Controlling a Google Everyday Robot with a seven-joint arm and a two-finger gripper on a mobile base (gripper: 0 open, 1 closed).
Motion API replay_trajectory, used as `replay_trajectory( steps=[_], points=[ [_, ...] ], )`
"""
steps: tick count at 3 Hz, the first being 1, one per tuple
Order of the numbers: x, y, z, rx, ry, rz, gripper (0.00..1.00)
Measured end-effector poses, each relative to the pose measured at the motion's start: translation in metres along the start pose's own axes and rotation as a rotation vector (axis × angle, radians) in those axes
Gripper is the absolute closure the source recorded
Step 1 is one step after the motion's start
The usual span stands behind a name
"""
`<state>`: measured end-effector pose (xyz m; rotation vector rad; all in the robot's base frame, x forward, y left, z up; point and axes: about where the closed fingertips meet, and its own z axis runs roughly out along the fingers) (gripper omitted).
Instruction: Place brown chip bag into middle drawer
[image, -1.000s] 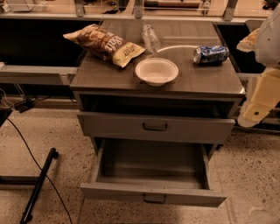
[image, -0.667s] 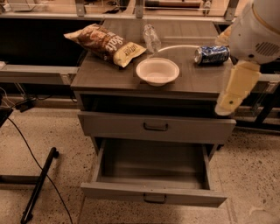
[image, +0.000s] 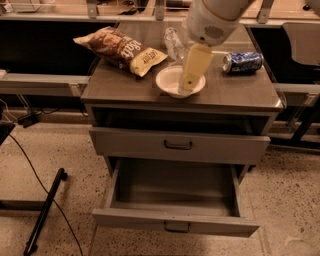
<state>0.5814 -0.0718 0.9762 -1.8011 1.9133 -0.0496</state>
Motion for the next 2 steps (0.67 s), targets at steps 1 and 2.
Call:
replay_trajectory(
  steps=[1,2],
  points=[
    [-0.041,-0.046,0.035,0.039,-0.026,0.04,0.0],
    [-0.073,-0.08,0.065,0.083,-0.019,0.118,0.0]
  ],
)
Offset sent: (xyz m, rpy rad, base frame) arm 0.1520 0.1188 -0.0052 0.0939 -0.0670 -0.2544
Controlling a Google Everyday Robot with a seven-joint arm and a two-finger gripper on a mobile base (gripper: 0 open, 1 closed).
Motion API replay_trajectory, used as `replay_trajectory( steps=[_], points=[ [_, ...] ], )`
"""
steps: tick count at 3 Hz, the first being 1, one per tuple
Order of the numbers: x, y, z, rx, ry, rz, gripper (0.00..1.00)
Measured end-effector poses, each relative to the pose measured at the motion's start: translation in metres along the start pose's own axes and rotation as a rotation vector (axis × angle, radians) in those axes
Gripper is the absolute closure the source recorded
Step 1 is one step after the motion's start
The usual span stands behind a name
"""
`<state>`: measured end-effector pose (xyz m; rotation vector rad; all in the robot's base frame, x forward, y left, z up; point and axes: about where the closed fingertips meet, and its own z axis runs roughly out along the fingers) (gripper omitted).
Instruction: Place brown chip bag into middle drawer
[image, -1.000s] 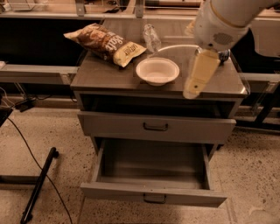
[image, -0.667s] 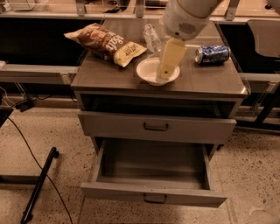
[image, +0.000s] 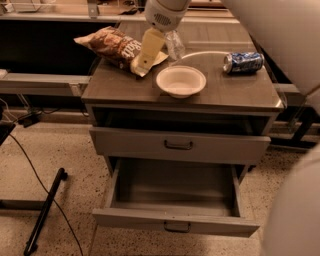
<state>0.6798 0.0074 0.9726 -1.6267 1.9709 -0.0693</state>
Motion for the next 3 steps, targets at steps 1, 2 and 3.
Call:
replay_trajectory(
  steps=[1,2,3],
  points=[
    [-0.026,-0.021,0.026,0.049,0.009,0.098,0.0],
    [-0.051,-0.031,0.051,0.066,0.002,0.183,0.0],
    [-0.077,-0.028,0.091,0.056,-0.066,0.236,0.0]
  ],
)
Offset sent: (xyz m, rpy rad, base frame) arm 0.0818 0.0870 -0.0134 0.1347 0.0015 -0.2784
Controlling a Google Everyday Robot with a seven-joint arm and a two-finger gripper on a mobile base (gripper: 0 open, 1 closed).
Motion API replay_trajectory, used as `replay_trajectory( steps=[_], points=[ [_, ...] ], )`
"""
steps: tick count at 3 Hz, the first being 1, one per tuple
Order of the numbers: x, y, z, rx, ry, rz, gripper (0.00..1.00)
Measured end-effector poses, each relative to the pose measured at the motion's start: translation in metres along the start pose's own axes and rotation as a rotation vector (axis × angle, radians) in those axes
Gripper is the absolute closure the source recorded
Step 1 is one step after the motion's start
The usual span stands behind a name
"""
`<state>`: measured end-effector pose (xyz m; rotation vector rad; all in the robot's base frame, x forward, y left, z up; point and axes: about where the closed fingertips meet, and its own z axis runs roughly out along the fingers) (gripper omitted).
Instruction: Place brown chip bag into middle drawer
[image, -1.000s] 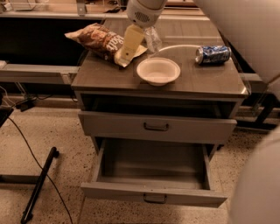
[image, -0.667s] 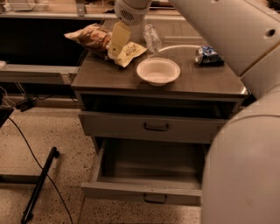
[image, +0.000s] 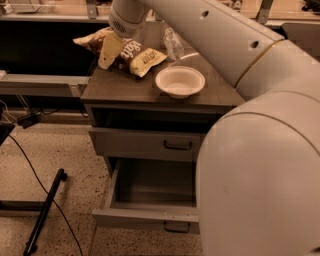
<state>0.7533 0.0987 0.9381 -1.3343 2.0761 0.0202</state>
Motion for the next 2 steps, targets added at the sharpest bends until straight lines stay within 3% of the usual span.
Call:
replay_trajectory(
  steps=[1,2],
  points=[
    [-0.013,0.009,0.027,0.012,-0.053,-0.021,0.0],
    [-0.015,0.004,0.053,0.035,-0.061,-0.035,0.0]
  ],
)
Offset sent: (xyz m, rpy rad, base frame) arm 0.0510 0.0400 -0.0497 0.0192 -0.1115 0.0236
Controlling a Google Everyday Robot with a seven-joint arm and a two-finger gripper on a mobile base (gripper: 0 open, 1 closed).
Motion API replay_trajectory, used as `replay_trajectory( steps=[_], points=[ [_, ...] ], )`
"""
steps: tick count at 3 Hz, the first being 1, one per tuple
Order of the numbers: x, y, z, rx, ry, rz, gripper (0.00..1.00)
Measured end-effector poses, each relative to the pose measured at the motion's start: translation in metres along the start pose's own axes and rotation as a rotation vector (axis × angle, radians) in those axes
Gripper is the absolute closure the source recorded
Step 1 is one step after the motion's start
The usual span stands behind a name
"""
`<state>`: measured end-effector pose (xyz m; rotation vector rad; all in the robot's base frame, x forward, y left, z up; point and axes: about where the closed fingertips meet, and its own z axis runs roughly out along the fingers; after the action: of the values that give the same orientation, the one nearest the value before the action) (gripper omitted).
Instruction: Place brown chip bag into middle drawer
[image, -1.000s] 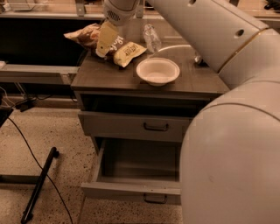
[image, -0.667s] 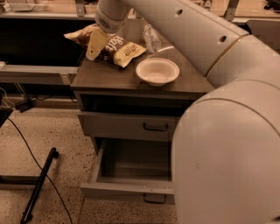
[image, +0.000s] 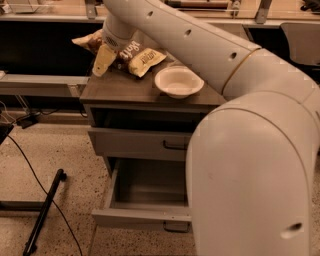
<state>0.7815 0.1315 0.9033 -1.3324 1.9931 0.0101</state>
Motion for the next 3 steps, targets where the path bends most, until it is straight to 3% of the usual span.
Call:
replay_trajectory(
  steps=[2,3],
  points=[
    [0.003,-0.024,0.031,-0.004,0.0,-0.018,0.0],
    [0.004,-0.031,0.04,-0.011,0.02,-0.066,0.18]
  ],
)
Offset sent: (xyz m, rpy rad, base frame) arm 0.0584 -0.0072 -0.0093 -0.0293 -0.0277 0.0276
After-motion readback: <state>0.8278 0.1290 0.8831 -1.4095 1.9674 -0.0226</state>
